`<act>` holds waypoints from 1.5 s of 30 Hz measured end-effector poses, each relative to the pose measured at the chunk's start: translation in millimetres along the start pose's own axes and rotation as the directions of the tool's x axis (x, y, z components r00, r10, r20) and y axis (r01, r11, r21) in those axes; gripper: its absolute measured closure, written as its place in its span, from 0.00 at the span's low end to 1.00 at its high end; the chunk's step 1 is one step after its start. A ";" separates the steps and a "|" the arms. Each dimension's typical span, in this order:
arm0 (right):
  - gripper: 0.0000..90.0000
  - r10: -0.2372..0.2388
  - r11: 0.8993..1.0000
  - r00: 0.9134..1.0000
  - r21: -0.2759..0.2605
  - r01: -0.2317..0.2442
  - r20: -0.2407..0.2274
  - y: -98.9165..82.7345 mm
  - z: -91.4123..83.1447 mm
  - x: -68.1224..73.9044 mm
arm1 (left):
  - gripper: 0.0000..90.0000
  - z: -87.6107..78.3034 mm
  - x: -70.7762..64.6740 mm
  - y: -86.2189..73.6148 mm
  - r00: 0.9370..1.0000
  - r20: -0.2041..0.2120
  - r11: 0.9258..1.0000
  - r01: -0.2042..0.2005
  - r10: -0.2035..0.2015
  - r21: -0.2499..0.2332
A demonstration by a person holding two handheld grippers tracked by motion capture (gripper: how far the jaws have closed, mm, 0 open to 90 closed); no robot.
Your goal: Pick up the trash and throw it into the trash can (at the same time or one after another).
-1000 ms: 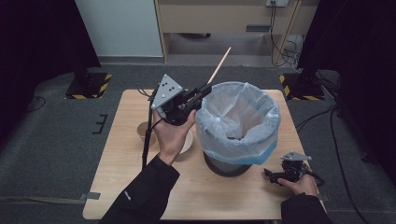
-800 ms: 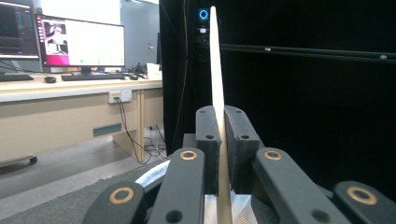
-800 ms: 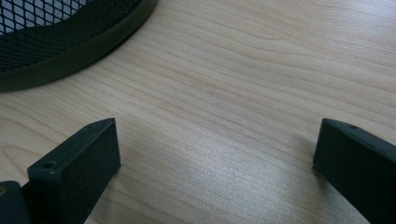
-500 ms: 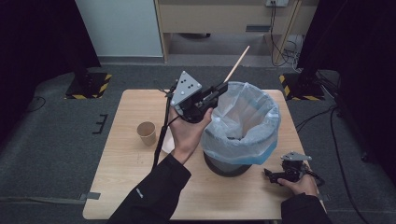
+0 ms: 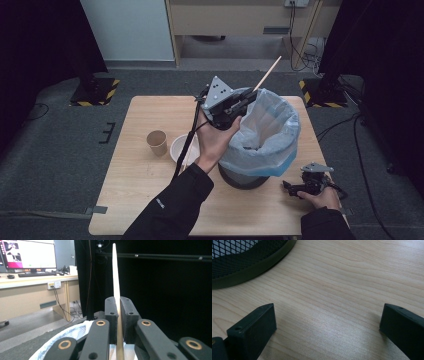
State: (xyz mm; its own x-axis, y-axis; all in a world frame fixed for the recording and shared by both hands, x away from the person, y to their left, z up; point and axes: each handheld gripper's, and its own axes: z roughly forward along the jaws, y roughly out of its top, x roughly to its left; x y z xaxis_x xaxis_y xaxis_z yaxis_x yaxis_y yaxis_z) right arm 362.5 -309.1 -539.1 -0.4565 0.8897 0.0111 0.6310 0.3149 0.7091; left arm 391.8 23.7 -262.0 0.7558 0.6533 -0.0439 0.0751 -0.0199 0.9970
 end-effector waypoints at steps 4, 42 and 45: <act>0.01 0.000 1.000 1.000 0.000 0.000 0.000 0.0 0.0 0.0 | 0.91 4.7 1.9 -2.7 1.000 0.013 1.000 -0.003 0.003 0.027; 0.01 0.000 1.000 1.000 0.003 0.000 -0.001 -0.1 -0.2 0.0 | 0.42 -119.5 90.2 -78.5 0.976 -0.216 0.995 0.053 -0.034 0.084; 0.01 0.000 1.000 1.000 0.003 0.000 -0.001 -0.1 -0.2 0.1 | 0.42 -118.6 102.5 -101.0 0.966 -0.252 0.987 0.084 -0.048 0.133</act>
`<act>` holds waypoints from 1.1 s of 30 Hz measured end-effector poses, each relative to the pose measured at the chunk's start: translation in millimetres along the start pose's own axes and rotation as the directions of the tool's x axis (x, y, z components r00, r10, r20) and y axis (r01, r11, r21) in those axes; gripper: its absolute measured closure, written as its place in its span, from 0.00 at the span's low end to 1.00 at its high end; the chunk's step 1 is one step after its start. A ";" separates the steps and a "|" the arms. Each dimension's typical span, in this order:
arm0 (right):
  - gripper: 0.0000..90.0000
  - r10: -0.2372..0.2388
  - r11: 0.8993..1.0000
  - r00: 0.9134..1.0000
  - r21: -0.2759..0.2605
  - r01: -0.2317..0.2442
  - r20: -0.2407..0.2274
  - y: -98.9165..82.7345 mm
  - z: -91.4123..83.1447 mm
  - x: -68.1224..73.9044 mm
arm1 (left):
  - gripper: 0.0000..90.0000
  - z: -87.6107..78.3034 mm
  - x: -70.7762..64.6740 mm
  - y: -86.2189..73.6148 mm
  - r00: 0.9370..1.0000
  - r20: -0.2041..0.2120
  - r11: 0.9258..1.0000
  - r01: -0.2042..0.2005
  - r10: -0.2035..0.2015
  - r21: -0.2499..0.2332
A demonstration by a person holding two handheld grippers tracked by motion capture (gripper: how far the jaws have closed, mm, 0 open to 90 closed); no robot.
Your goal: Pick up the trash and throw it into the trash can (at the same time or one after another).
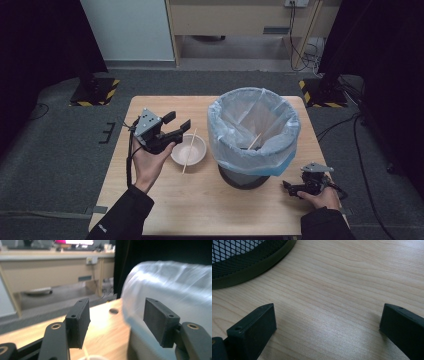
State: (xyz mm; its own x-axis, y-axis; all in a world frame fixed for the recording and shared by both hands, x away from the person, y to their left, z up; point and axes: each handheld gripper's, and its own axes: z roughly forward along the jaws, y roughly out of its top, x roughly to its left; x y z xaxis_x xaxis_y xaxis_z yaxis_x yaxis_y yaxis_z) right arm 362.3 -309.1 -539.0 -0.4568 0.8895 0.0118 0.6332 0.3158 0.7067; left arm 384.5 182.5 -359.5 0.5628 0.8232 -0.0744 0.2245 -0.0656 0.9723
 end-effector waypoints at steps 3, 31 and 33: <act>0.01 0.000 1.000 1.000 0.000 0.000 0.000 0.0 0.0 0.0 | 0.41 6.5 5.4 -14.5 1.000 -0.018 0.999 0.013 -0.013 0.036; 0.01 0.000 1.000 1.000 0.000 0.000 0.000 0.0 0.0 0.0 | 0.47 72.7 23.1 -110.8 0.993 -0.113 0.936 0.069 -0.032 0.346; 0.01 0.000 1.000 1.000 0.000 0.000 0.000 0.0 0.0 0.0 | 0.48 76.2 23.2 -113.6 0.993 -0.115 0.930 0.078 -0.038 0.359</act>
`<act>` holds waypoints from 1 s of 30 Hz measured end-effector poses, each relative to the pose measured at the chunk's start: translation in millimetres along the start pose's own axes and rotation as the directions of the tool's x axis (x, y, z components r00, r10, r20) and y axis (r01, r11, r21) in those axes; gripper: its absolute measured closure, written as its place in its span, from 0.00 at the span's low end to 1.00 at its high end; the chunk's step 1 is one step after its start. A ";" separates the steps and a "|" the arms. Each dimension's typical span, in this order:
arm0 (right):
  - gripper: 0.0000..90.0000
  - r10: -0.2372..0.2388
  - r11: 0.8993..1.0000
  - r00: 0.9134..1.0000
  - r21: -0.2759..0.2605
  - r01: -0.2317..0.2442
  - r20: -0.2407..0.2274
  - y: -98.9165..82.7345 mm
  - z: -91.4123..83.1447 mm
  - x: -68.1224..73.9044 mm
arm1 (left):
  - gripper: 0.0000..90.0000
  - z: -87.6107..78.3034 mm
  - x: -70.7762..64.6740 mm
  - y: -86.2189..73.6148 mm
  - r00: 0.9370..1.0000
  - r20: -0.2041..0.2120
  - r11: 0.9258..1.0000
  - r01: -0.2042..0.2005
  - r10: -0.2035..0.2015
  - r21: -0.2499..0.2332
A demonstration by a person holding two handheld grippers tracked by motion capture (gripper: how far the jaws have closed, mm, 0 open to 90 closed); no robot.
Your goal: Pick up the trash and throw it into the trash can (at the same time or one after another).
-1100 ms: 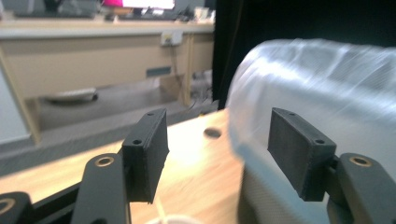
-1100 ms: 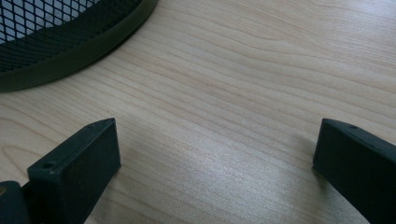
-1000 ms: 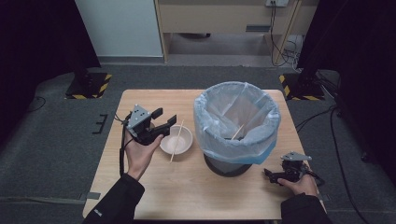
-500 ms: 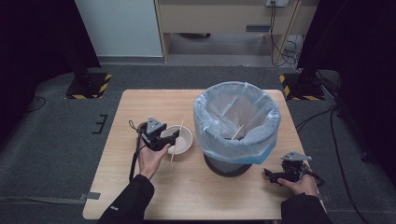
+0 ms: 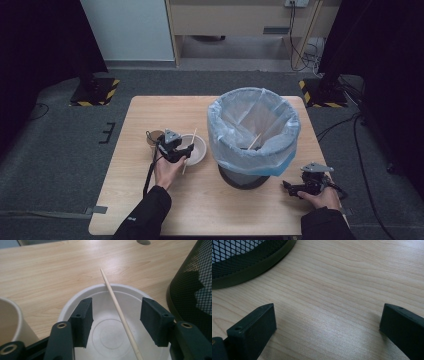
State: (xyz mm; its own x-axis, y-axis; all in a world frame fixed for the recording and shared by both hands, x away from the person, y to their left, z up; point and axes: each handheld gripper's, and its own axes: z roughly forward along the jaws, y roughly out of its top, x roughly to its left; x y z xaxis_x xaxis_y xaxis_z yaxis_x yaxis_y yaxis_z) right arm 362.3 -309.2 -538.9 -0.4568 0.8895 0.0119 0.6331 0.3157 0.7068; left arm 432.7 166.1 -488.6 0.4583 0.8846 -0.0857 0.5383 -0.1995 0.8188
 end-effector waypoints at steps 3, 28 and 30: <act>0.01 0.000 1.000 1.000 0.000 0.000 0.000 0.0 0.0 0.0 | 0.52 5.0 -0.6 -1.4 1.000 0.001 1.000 0.006 -0.006 0.016; 0.01 0.000 1.000 1.000 0.000 0.000 0.000 0.0 0.0 0.0 | 0.94 10.2 4.5 -4.4 0.998 0.021 0.994 0.055 -0.057 0.096; 0.01 0.000 1.000 1.000 0.000 0.000 0.000 0.0 0.0 0.0 | 0.95 9.7 5.5 -4.9 0.998 0.024 0.994 0.062 -0.064 0.096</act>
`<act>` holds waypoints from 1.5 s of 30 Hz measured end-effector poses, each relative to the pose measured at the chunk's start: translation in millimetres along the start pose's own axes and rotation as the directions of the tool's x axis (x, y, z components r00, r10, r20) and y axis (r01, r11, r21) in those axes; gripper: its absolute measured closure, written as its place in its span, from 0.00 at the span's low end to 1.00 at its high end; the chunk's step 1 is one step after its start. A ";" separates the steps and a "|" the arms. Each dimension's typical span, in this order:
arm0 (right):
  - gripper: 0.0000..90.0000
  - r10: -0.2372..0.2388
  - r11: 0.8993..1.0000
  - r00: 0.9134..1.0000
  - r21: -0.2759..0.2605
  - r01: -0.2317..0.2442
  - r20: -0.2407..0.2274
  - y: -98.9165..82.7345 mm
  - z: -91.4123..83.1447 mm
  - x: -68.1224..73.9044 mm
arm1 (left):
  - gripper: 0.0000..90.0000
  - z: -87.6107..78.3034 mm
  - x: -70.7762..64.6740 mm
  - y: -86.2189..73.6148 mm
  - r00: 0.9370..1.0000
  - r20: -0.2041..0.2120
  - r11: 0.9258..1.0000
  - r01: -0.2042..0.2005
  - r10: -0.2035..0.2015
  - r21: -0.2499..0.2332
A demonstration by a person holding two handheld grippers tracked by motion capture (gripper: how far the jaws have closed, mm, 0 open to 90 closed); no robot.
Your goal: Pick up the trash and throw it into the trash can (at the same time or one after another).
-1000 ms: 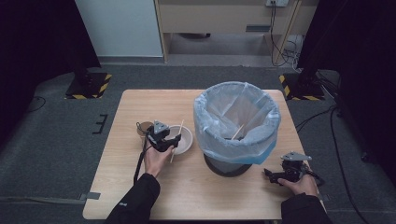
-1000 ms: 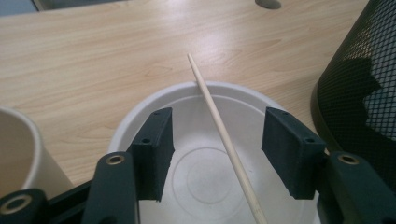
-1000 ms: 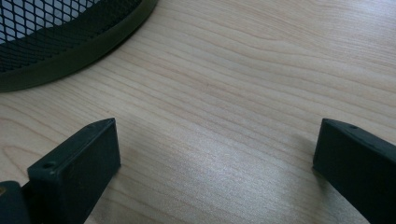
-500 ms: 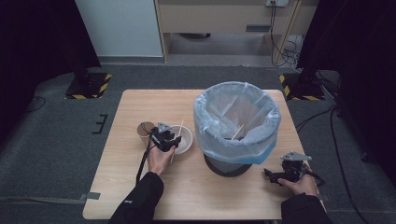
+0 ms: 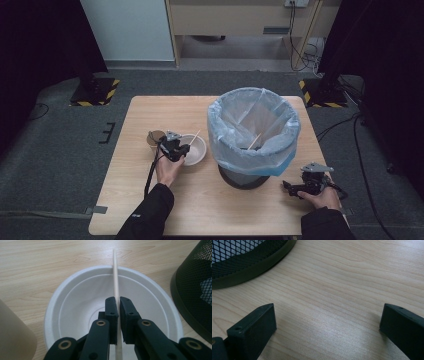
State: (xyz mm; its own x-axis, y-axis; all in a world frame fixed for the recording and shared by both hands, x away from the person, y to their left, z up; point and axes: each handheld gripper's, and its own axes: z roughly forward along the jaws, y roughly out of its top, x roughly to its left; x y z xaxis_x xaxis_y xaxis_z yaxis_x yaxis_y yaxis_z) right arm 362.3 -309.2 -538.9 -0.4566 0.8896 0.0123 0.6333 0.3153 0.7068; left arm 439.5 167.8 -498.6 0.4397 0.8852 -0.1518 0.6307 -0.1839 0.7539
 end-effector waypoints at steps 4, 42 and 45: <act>0.01 0.000 1.000 1.000 0.000 0.000 0.000 0.0 0.0 0.0 | 0.95 -2.1 1.5 -0.1 1.000 0.004 1.000 0.002 -0.002 0.000; 0.01 0.000 1.000 1.000 0.000 0.000 0.000 0.0 0.0 0.0 | 0.95 -138.7 -1.0 59.3 0.995 0.085 0.899 0.000 0.042 -0.439; 0.01 -0.001 1.000 1.000 0.000 0.001 0.000 0.0 0.0 0.0 | 0.95 -147.2 -2.5 63.9 0.995 0.090 0.885 0.001 0.047 -0.465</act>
State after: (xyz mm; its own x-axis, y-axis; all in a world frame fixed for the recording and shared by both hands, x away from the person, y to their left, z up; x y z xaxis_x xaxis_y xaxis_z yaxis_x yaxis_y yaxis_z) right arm 362.3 -309.1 -539.0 -0.4568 0.8895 0.0116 0.6329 0.3158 0.7068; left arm 384.6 216.8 -355.9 0.5243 0.8337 -0.1733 0.2608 0.0365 0.9647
